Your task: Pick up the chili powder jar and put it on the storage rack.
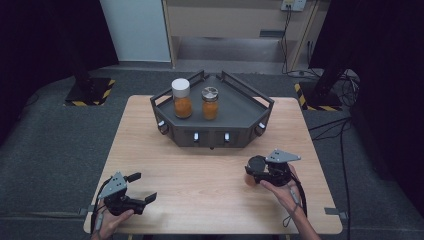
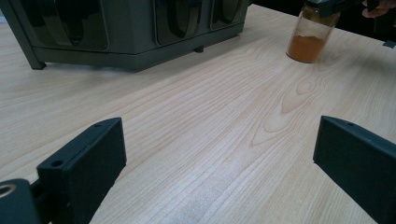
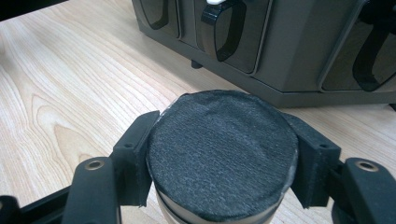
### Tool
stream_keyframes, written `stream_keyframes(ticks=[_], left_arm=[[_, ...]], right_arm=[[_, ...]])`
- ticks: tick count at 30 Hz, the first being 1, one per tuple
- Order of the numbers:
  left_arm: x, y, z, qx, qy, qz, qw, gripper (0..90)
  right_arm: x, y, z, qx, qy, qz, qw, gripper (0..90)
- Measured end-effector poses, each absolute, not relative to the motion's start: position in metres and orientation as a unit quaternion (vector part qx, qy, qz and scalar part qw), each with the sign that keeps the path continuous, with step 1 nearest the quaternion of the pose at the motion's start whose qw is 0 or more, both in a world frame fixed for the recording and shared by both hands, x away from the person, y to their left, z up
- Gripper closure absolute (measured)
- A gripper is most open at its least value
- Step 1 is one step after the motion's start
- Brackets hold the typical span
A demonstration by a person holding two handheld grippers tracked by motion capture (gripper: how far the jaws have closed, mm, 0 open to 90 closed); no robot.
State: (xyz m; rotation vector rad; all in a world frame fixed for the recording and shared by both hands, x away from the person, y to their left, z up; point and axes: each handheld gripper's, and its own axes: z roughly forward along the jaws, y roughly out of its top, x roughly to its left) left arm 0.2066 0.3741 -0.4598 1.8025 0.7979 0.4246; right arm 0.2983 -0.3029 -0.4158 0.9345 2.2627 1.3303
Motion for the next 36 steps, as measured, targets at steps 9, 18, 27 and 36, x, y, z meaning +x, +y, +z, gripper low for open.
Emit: stream_keyframes(ticks=[9,18,27,36], left_arm=[[0.207,0.374,-0.460,0.756,0.335,0.178,0.533,1.7],[0.207,0.374,-0.460,0.756,0.335,0.178,0.533,1.7],[0.207,0.374,-0.460,0.756,0.335,0.177,0.533,1.7],[0.207,0.374,-0.460,0.756,0.335,0.177,0.533,1.7]], right_arm=[[0.300,-0.302,-0.408,0.322,0.803,0.471,0.173,34.9],[0.302,-0.299,-0.396,0.315,0.806,0.472,0.171,34.9],[0.305,-0.298,-0.379,0.305,0.805,0.478,0.173,34.9],[0.311,-0.295,-0.358,0.298,0.807,0.479,0.173,34.9]])
